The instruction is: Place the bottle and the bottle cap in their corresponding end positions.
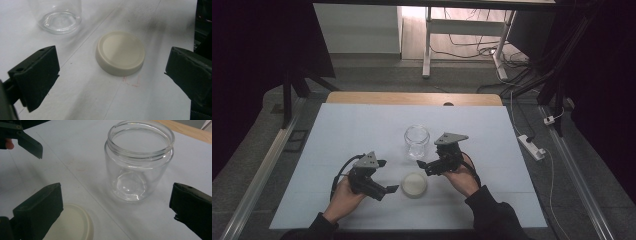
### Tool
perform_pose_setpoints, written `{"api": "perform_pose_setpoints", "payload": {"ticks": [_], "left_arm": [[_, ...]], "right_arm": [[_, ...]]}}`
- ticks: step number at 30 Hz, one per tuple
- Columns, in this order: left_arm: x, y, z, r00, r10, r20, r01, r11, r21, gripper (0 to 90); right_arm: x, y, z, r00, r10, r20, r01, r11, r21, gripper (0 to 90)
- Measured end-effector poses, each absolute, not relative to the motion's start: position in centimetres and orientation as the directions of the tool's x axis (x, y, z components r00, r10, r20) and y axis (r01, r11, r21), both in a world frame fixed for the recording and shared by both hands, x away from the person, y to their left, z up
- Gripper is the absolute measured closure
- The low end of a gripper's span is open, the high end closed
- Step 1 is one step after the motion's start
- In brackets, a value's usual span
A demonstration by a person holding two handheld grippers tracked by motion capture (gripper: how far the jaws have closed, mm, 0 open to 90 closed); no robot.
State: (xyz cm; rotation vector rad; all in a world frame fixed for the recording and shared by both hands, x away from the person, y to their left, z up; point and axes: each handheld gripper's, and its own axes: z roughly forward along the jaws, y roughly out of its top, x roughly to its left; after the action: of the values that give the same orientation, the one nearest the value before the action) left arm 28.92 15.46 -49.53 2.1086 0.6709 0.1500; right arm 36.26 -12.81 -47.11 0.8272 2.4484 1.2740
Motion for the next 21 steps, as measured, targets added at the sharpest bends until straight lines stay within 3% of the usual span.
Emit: {"api": "perform_pose_setpoints", "payload": {"ticks": [21], "left_arm": [[27.2, 18.7, -49.5, 0.810, 0.565, -0.160, 0.441, -0.405, 0.801, 0.2]], "right_arm": [[33.2, -15.0, -47.3, -0.812, 0.582, 0.051, 0.365, 0.437, 0.822, 0.0]]}}
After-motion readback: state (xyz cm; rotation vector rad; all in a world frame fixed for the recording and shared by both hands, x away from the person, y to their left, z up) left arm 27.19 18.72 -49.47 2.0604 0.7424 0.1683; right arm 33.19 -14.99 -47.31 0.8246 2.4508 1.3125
